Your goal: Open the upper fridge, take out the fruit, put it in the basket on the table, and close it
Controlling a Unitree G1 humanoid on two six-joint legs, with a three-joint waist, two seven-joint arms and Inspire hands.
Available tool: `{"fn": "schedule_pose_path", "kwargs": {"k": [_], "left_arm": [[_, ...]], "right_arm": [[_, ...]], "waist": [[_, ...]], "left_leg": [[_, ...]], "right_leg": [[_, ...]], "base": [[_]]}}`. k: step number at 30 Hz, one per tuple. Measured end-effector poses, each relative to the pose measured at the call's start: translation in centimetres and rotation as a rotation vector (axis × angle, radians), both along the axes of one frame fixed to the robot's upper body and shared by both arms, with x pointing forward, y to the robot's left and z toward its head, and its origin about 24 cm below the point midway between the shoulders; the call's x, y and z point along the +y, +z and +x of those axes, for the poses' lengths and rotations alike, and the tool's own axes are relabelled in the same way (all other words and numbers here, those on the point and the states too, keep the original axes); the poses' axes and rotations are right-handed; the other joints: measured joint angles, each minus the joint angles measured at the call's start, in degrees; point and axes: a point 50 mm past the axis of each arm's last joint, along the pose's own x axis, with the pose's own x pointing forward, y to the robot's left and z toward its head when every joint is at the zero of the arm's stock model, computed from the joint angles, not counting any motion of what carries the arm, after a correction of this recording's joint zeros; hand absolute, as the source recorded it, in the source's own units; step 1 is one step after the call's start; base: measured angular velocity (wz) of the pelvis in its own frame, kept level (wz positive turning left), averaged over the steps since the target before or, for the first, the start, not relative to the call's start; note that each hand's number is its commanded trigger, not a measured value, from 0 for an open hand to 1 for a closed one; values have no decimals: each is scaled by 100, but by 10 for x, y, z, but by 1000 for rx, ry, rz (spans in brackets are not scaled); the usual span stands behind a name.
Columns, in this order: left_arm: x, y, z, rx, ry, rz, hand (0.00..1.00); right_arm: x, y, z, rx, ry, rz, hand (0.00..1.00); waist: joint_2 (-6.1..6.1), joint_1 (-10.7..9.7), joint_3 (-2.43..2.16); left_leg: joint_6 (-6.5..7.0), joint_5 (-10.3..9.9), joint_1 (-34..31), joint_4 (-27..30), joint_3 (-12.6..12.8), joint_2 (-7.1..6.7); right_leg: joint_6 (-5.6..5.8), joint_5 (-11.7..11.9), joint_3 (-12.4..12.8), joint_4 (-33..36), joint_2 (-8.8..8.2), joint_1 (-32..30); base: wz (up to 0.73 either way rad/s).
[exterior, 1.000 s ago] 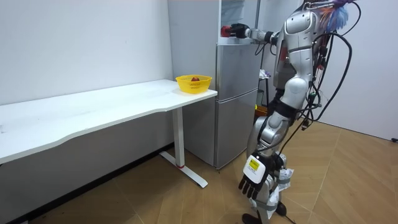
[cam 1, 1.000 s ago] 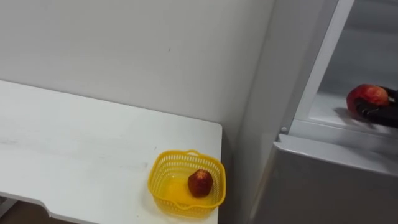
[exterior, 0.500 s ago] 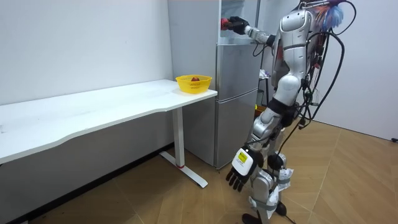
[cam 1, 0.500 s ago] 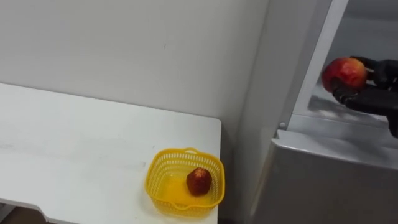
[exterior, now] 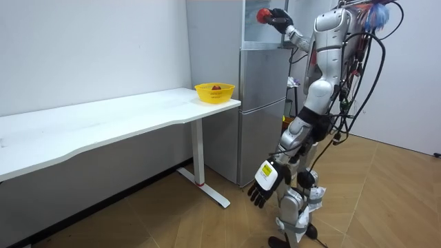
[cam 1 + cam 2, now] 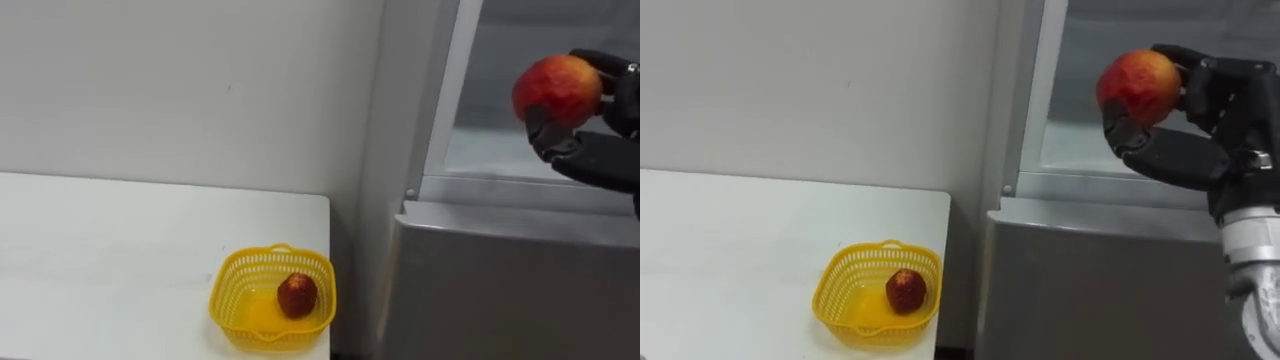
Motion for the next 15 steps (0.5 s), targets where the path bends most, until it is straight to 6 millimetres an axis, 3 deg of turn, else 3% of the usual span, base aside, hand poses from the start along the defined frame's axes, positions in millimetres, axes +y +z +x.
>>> {"fn": "schedule_pose_path", "kwargs": {"k": [10,15], "left_arm": [[-6,-3,1,3,-40,-27,0],[-11,-5,12,5,-89,-40,0]], "right_arm": [[32,11,-26,-187,-11,-188,100],[55,6,-27,-212,-3,-315,100]], "waist": [[79,-67,1],[102,66,-2]], "left_leg": [[0,1,7,-20,111,10],[1,3,85,-95,135,15]], "right_leg": [[1,13,145,7,60,-3],[3,11,162,13,59,7]], "base": [[-5],[-5]]}}
